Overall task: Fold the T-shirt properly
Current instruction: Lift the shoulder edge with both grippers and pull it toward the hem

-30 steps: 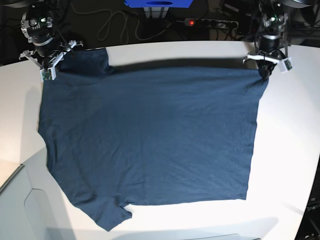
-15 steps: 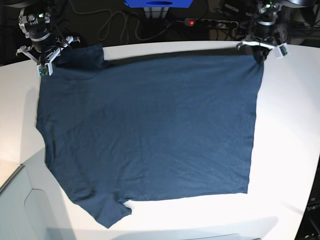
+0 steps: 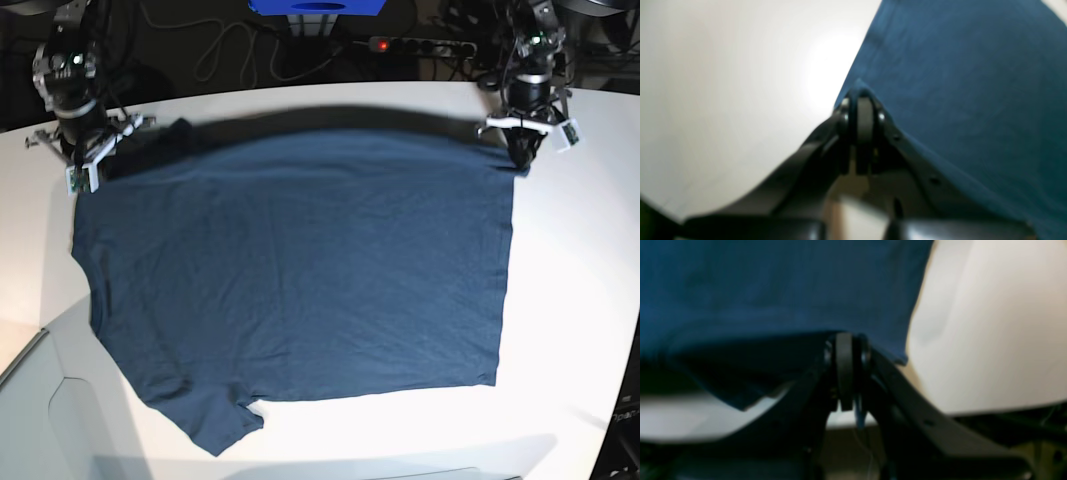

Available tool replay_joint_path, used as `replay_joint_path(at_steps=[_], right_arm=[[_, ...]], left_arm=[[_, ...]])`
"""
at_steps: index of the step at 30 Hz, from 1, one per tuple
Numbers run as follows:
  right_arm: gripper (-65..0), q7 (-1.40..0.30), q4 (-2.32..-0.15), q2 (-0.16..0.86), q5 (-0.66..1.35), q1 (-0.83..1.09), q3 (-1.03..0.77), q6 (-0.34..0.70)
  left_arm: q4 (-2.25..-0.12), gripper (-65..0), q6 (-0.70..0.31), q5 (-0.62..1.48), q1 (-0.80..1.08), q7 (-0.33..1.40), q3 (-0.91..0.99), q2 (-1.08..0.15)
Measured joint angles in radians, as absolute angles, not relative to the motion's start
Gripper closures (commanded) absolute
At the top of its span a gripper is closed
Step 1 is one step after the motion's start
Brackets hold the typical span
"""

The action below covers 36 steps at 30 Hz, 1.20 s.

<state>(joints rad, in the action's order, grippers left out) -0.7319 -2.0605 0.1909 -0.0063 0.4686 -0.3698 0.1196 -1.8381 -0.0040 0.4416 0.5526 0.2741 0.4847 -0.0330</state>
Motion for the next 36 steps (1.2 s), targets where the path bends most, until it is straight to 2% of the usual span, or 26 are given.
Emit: replay_joint_path(at_steps=[11,16,28,36], right_arm=[[-0.1,-0.733,-1.769,0.193,-0.002,0.17,-0.348,0.13],[-0.1,-0.729,-1.689,0.249,-0.009,0.078,-0.267,0.13],[-0.1,-0.722,-1.543,0.267,-0.008,-0.108,-0.213,0.13],[-0.1,-0.72,-1.479,0.265,-0.007,-0.143,-0.213,0.13]], left_arm=[[-1.693,0.0,0.0,0.438,0.276,0.286,0.479,-0.077],[-1.646,0.0,-0.004,0.439,0.199,0.284,0.479,-0.087],[-1.568,0.0,-0.001,0.439,0.146,0.271,0.421,-0.129],[-1.537,0.0,-0.001,0.439,0.106,0.274,0.422,-0.128]])
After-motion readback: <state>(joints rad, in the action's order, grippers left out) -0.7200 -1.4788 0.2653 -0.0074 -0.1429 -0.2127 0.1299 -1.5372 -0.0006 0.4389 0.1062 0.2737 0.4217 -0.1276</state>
